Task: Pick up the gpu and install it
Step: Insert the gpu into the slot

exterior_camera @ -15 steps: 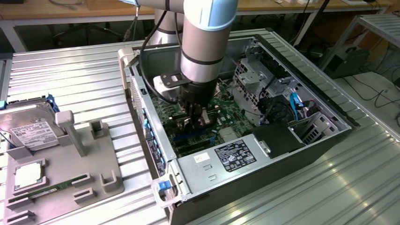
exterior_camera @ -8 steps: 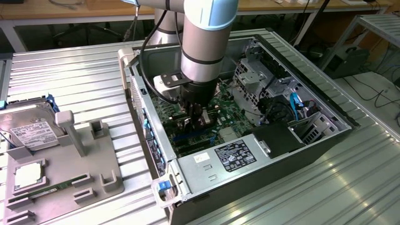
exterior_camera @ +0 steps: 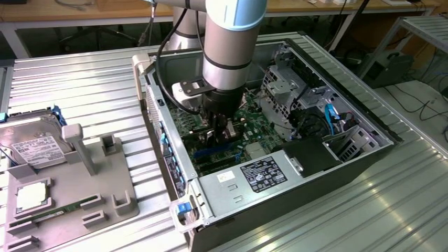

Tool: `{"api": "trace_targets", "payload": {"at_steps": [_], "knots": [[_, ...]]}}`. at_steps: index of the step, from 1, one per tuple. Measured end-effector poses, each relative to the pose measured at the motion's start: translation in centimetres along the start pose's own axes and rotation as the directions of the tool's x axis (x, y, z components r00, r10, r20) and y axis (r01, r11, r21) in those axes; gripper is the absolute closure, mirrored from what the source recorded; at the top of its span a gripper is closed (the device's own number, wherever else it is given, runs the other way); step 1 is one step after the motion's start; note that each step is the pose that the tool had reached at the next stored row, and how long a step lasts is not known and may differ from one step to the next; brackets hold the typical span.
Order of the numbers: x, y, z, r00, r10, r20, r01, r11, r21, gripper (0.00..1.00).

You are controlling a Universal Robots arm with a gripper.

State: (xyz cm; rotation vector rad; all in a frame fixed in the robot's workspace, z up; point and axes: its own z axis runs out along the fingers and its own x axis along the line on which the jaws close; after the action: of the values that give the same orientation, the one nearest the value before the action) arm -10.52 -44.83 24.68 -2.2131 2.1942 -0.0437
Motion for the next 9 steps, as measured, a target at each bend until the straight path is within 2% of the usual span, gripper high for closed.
{"api": "trace_targets", "payload": {"at_steps": [9], "knots": [[0.1, 0.11, 0.1, 1.0, 0.0, -0.0001, 0.0, 1.0, 0.0034, 0.72]]}}
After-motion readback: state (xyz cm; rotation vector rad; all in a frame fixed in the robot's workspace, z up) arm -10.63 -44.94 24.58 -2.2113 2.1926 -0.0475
